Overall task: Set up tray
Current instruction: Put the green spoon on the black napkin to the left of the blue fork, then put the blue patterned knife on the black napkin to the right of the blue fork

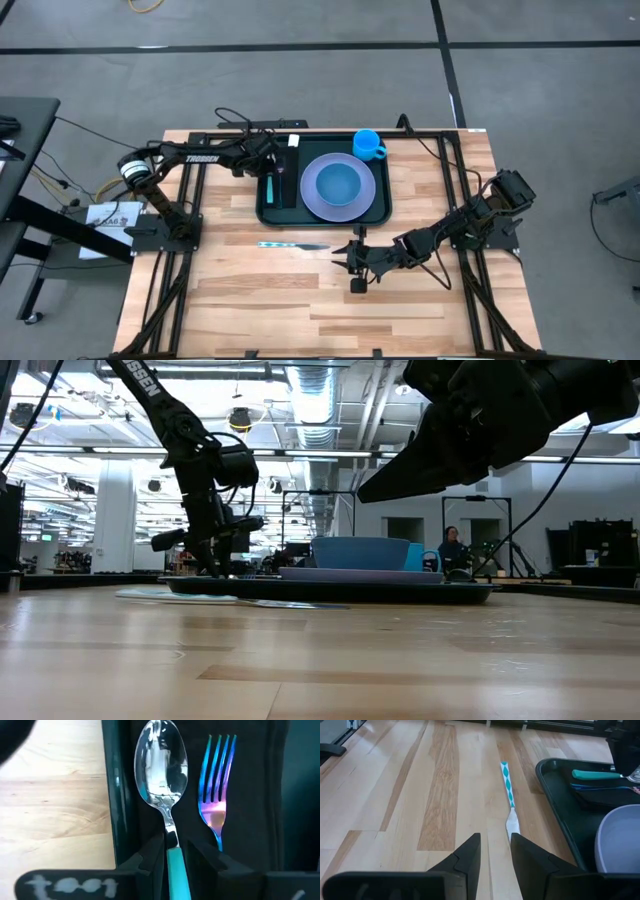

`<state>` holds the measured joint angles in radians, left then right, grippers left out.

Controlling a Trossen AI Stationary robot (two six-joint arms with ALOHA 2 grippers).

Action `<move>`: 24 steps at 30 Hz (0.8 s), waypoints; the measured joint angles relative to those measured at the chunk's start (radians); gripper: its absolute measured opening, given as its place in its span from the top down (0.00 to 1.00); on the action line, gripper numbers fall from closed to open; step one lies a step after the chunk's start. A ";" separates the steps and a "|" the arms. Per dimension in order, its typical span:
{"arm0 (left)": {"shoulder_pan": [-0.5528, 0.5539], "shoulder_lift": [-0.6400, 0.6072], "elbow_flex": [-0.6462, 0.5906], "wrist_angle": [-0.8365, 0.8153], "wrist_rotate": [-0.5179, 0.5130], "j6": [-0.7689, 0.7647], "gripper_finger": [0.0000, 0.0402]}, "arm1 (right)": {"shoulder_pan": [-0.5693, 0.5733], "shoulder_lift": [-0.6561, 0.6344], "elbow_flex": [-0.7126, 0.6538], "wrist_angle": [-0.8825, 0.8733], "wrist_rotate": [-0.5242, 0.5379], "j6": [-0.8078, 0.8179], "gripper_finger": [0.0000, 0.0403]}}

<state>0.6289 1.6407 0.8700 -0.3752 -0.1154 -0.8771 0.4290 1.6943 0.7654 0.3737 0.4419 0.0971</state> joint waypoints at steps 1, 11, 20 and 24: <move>0.000 0.000 0.000 0.000 0.003 0.010 0.84 | 0.000 0.000 0.000 0.000 0.000 0.000 0.75; -0.002 -0.084 0.000 -0.074 0.024 0.067 0.84 | 0.000 0.000 0.000 0.000 0.000 0.000 0.75; -0.103 -0.291 0.000 -0.201 0.101 0.246 0.84 | 0.000 0.000 0.000 0.001 -0.002 0.007 0.75; -0.260 -0.360 0.000 -0.222 0.105 0.295 0.86 | 0.000 0.000 0.000 0.001 -0.018 0.008 0.75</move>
<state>0.3687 1.2810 0.8703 -0.5967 -0.0109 -0.5822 0.4290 1.6943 0.7654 0.3744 0.4235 0.1051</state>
